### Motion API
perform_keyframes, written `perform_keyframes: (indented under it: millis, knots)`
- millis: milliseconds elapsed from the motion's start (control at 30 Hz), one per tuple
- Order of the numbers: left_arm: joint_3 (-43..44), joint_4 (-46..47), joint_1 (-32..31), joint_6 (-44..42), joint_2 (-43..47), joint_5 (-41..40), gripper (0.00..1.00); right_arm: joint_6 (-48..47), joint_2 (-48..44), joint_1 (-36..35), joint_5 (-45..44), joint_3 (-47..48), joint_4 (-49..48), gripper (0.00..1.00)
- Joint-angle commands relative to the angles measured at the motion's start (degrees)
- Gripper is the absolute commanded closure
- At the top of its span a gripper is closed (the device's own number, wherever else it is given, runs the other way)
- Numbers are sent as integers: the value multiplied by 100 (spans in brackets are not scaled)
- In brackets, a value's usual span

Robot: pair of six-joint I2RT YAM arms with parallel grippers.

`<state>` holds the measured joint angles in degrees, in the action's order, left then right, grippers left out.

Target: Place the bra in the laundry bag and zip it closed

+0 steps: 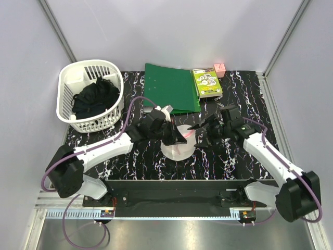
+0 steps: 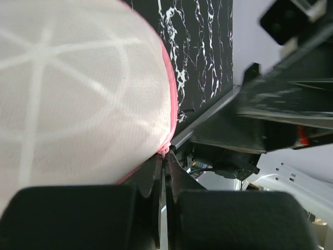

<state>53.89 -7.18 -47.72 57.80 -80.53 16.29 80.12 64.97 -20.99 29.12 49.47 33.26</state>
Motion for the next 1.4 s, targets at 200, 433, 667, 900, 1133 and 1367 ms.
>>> perform_keyframes:
  millis: [200, 433, 667, 900, 1133, 1367]
  knots:
    - [78, 437, -79, 12, 55, 146, 100, 277, 815, -458, -267, 10, -1014, 55]
    - [-185, -256, 227, -198, 415, 24, 100, -461, 1140, -283, -127, 53, -1005, 98]
    - [-449, -1469, 492, -744, 933, -399, 100, -1340, 1290, 60, 199, 265, -1005, 100]
    - [252, -2076, 492, -1533, 846, -477, 78, -2709, 1606, 69, 481, 887, -410, 58]
    - [597, -2297, 317, -2150, 1460, -1014, 48, -4599, 1388, -19, -1256, 1697, 1717, 18]
    - [-1507, -334, 105, -1606, 3102, -944, 35, -4198, -129, -98, -1779, 451, 1106, 0]
